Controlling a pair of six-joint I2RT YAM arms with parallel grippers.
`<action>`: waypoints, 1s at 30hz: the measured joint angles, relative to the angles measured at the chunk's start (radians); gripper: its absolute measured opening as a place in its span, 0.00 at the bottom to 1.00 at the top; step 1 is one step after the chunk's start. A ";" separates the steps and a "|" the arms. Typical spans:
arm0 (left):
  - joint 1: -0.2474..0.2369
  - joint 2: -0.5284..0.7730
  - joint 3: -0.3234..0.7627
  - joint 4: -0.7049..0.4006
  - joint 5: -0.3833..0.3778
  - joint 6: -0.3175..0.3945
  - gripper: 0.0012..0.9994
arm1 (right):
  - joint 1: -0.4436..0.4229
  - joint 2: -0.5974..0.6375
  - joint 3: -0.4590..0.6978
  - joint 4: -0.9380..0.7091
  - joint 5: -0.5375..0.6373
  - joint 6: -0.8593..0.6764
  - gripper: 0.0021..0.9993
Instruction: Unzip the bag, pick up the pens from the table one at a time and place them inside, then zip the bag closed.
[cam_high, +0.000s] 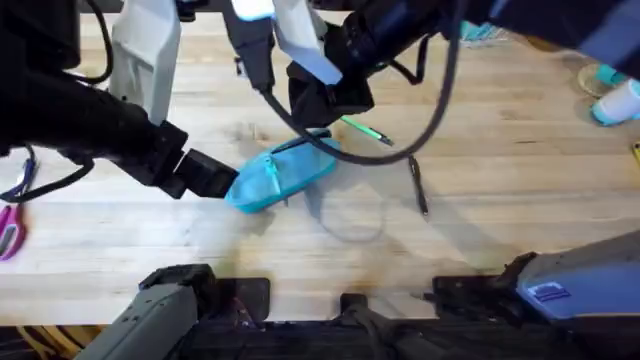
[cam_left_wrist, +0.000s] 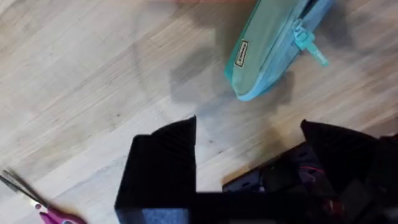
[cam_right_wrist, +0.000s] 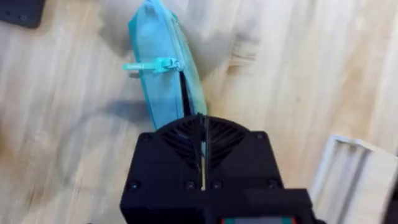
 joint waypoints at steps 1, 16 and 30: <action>0.000 0.000 0.000 0.001 0.000 0.000 0.99 | -0.004 0.016 0.000 0.000 -0.017 0.000 0.03; 0.027 0.000 0.000 0.067 0.166 0.129 0.99 | -0.047 0.124 0.000 -0.011 -0.096 0.000 0.03; 0.271 0.000 0.000 -0.098 0.429 0.577 0.99 | -0.081 0.166 0.000 -0.036 -0.167 -0.015 0.03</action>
